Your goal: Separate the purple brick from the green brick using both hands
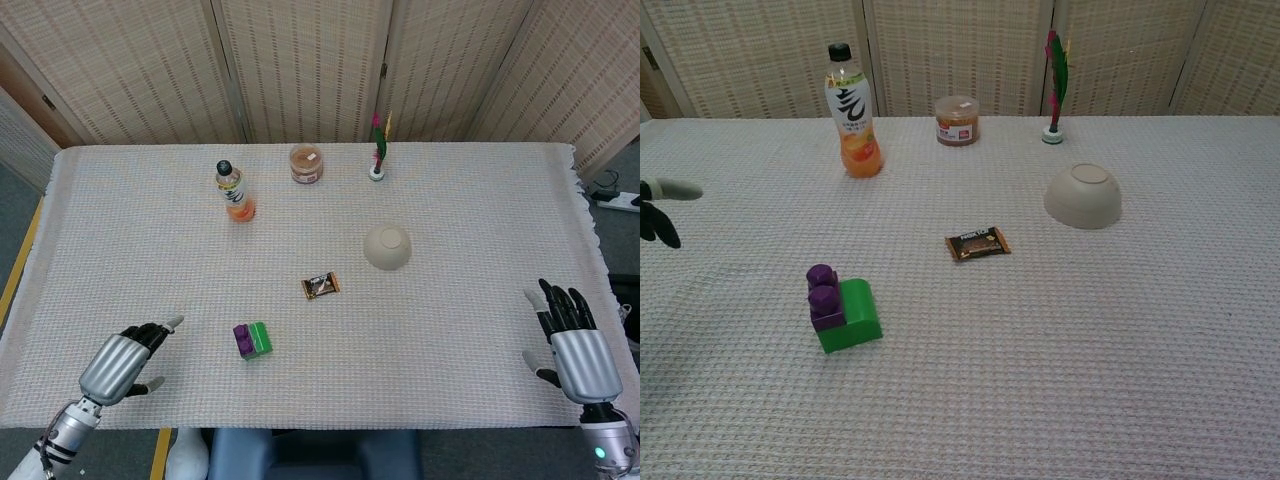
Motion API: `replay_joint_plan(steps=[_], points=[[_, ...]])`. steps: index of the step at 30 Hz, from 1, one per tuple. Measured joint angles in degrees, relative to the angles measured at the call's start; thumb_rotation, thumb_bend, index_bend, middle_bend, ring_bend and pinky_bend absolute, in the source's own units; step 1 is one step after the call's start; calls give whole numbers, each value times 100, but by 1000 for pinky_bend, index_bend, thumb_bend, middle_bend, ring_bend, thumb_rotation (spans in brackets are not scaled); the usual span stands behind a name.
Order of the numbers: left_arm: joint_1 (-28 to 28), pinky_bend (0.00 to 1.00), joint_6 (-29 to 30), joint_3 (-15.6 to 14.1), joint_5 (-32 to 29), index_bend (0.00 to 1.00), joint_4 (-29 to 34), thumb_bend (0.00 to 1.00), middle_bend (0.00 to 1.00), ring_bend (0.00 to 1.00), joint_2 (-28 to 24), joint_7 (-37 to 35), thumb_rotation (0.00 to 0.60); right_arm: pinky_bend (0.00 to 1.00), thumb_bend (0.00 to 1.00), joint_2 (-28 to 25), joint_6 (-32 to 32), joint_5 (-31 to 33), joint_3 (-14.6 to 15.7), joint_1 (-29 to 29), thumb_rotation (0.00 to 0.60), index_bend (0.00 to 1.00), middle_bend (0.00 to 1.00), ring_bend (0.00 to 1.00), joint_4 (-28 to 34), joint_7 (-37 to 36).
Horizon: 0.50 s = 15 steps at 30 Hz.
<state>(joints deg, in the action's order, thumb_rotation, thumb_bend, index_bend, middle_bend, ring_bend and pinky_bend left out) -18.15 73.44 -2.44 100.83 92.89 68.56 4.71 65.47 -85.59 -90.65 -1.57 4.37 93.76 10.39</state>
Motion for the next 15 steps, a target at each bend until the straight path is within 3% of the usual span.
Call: replay_joint_plan(steps=[2,4,8,15], points=[[-187,995,-39,111,106,238,38,228,992,963,25,-52,600,0,304,64,111,-2,8,52,600,0,0,0,4,152],[-321,1000,-79,240,95,282,81,228,1000,997,48,-137,600,0,303,104,210,41,4,91,600,0,0,0,6,208],[-618,1000,-339,467,-143,354,255,230,1000,1000,57,-471,600,0,304,115,400,240,-77,203,600,0,0,0,16,138],[-1015,1000,-875,640,-502,393,154,232,1000,1000,358,-536,600,0,304,96,368,186,-167,284,600,0,0,0,-111,-360]])
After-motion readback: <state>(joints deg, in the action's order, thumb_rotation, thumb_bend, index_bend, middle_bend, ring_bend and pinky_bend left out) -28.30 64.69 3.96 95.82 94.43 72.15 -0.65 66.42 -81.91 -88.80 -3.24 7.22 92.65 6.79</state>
